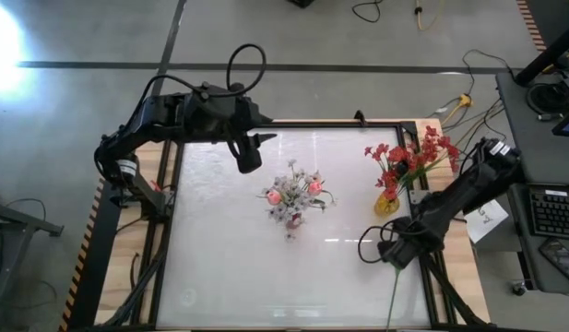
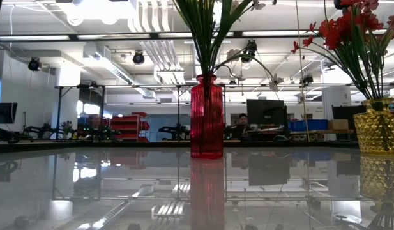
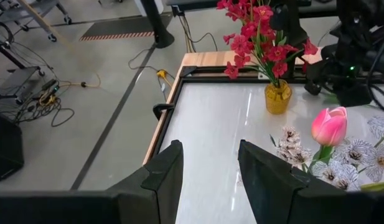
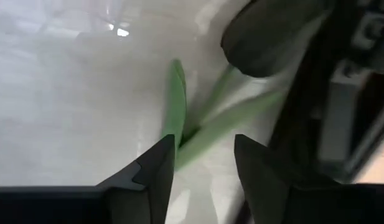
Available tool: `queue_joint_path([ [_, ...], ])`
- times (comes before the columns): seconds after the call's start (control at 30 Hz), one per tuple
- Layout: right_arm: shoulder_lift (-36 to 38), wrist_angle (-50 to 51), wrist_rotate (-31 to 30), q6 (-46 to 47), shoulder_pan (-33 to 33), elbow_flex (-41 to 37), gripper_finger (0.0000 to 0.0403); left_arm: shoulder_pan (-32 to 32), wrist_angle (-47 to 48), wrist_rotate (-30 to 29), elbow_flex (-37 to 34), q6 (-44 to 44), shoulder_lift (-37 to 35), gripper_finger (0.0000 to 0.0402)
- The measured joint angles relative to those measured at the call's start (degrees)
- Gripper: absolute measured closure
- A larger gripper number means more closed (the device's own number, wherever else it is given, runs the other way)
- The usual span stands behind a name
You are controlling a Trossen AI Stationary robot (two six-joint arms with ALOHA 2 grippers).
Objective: Sort flowers into vase by color
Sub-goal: Put the black flower into the yellow vase
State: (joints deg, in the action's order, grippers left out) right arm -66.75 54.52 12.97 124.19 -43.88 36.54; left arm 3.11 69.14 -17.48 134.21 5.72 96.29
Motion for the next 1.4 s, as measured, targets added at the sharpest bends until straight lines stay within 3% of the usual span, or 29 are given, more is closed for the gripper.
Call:
queue_joint_path([
  [0.4, -3.5, -7.8, -3.2, 4.3, 0.0, -4.9, 0.0303, 0.0, 0.4, 0.0, 0.0, 0.0, 0.0, 0.0261],
  [0.6, -2.9, -8.3, -5.8, 4.2, 0.0, -4.8, 0.036, 0.0, 0.4, 0.0, 0.0, -0.2, 0.0, 0.0261],
  [0.7, -2.3, -8.8, -8.7, 2.4, 0.0, -3.7, 0.0387, 0.0, 0.4, 0.0, 0.0, -0.2, 0.0, 0.0261],
  [0.83, 1.4, -8.5, -11.7, -4.0, 0.0, 0.8, 0.0389, 0.0, 0.4, 0.0, 0.0, -0.2, 0.0, 0.0261],
  [0.97, 7.5, -6.8, -27.9, -15.0, -0.1, 8.0, 0.039, 0.0, -0.3, 0.0, 0.0, -1.1, 0.0, 0.0261],
  [1.17, 16.4, -2.0, -55.2, -45.7, -1.3, 19.5, 0.039, 0.0, -1.0, -0.1, 0.0, -1.2, 0.0, 0.0261],
  [1.27, 18.8, 2.6, -62.2, -57.9, -1.4, 23.9, 0.039, 0.0, -1.0, -0.1, 0.0, -1.6, 0.0, 0.0261],
  [1.4, 20.7, 6.3, -65.8, -72.5, -1.4, 27.7, 0.039, 0.0, -1.0, -0.1, 0.0, -1.9, 0.0, 0.0261],
])
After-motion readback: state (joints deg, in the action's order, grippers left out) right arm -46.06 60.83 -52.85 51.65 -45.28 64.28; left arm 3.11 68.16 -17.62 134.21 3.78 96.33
